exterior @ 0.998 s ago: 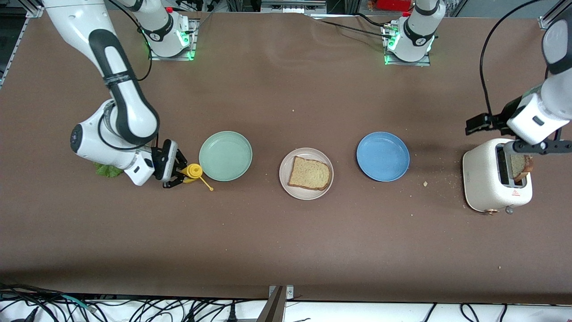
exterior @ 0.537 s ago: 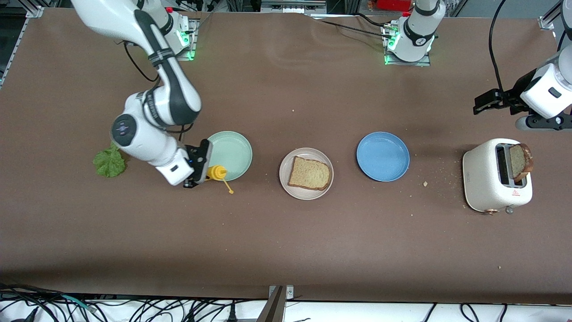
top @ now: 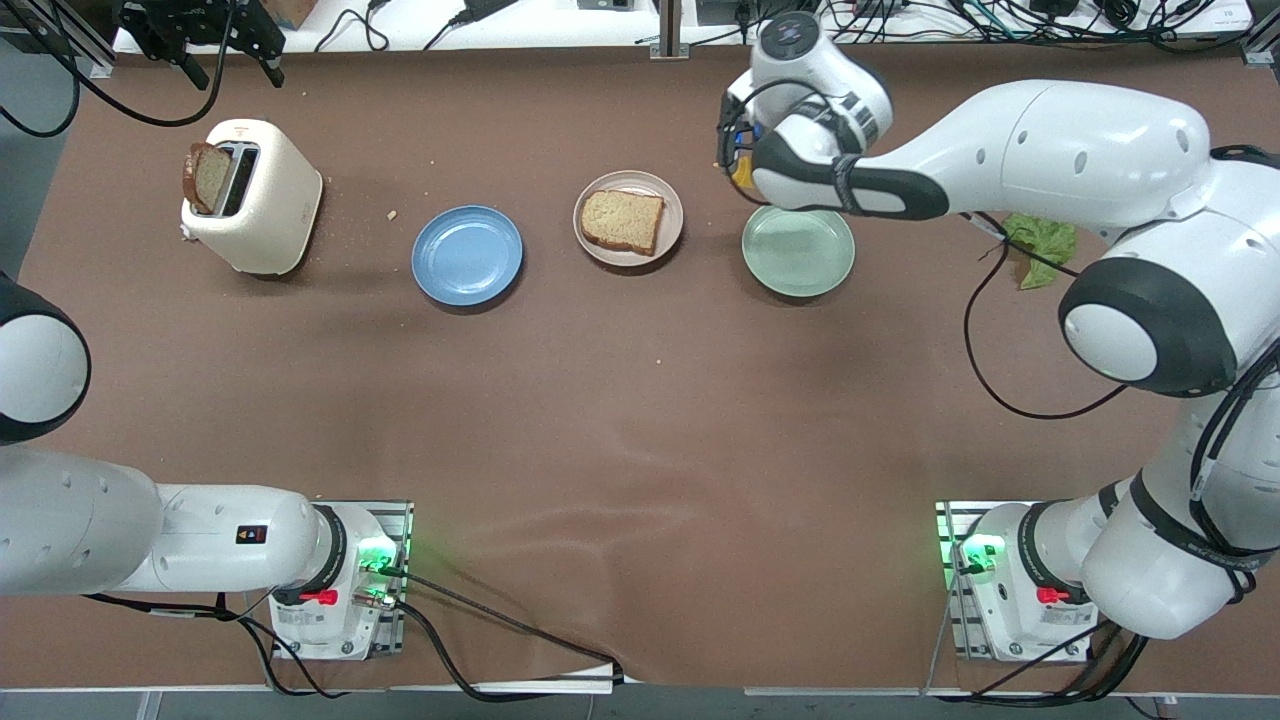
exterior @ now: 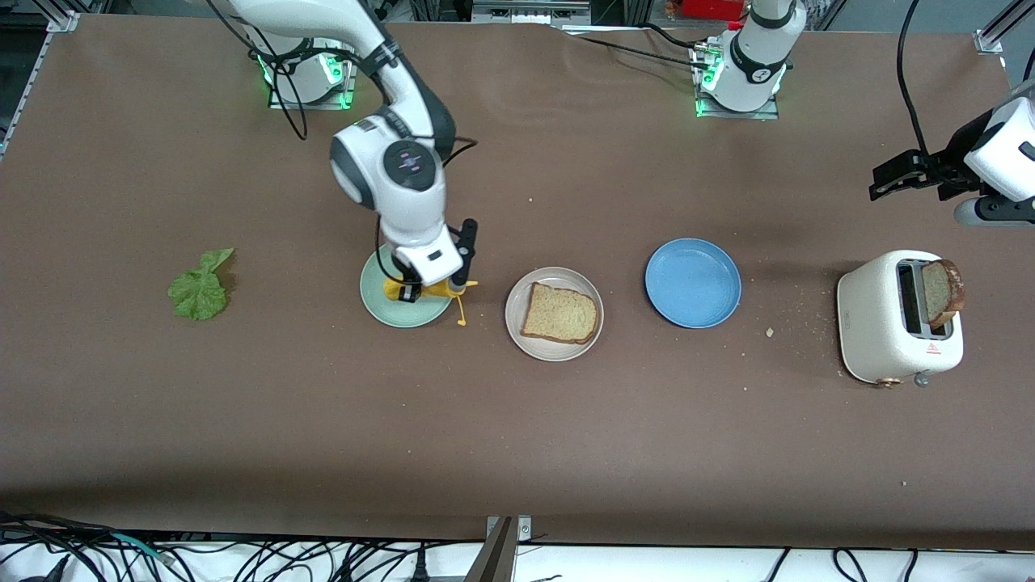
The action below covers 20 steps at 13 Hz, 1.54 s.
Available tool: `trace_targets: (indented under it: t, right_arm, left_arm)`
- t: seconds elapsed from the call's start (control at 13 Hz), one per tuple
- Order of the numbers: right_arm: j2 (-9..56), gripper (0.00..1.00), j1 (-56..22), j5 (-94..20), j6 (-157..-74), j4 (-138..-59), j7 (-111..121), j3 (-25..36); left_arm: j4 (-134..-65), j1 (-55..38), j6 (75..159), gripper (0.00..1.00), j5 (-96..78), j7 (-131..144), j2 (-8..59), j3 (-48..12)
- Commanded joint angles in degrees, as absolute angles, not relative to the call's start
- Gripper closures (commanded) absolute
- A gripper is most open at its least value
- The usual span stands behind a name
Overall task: Make sandwich in beige plate with both arms
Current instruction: 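Carry the yellow mustard bottle over the toast with the right gripper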
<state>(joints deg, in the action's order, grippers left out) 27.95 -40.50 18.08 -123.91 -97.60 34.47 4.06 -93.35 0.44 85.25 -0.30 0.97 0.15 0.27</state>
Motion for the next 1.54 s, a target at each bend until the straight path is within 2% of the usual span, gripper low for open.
trace_targets:
  t: [0.0, 0.23, 0.69, 1.0, 1.46]
  right_arm:
    - [32.8, 1.00, -45.4, 24.6, -114.4, -88.7, 26.1, 4.9]
    - [38.1, 1.00, -49.8, 30.5, -107.1, -81.9, 17.0, 4.9]
    - [46.7, 1.00, -53.7, 39.3, -107.1, -74.2, 4.8, 5.0]
    - [50.6, 1.00, -56.2, 48.1, -104.2, -73.4, 2.2, 5.4]
    - [53.0, 1.00, -57.3, 50.1, -104.3, -72.8, 0.1, 5.5]
  left_arm:
    - [-91.7, 0.4, 83.4, 0.00, 1.8, 1.8, 0.1, -0.1]
    - [-91.7, 0.6, 83.5, 0.00, 1.8, 1.7, 0.0, 0.0]
    - [-91.8, 0.8, 83.5, 0.00, 1.8, 1.7, -0.1, 0.0]
    - [-91.8, 0.8, 83.5, 0.00, 1.8, 1.8, -0.1, 0.0]
    - [-91.8, 0.8, 83.5, 0.00, 1.8, 1.8, -0.1, 0.0]
